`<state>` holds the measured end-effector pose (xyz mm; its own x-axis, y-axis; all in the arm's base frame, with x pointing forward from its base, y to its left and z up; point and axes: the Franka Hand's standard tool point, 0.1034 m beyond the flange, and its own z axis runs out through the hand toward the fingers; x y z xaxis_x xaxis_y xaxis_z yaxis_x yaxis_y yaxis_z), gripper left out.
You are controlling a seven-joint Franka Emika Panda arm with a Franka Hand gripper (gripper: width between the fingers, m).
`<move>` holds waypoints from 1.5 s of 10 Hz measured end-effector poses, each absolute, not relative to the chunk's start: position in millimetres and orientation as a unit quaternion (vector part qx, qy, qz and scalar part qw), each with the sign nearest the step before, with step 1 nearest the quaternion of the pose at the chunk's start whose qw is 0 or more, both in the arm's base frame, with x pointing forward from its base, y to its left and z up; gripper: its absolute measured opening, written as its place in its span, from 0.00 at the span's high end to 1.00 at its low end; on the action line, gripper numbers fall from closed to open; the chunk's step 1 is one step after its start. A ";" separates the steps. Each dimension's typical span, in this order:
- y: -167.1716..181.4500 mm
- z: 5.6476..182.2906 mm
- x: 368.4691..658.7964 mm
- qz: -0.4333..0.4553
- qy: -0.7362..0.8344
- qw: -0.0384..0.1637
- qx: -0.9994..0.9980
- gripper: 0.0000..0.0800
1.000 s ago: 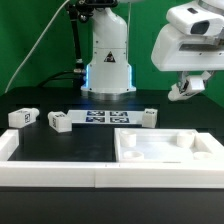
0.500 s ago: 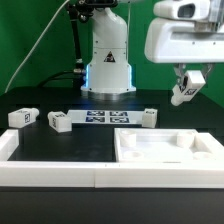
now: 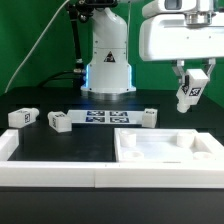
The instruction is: Assemble one leg
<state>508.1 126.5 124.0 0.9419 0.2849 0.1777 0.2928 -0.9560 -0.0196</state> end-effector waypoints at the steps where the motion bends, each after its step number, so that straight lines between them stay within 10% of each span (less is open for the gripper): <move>1: 124.6 129.5 520.6 -0.094 -0.143 0.023 -0.985 0.64; 6: 112.5 145.5 599.1 -0.145 -0.156 0.023 -0.977 0.64; 15: 116.0 129.4 612.3 -0.254 -0.158 0.027 -0.954 0.64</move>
Offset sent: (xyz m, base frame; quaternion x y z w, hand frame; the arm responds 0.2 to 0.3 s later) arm 0.0710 -0.0084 0.0177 0.0191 0.0403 -0.0200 0.9988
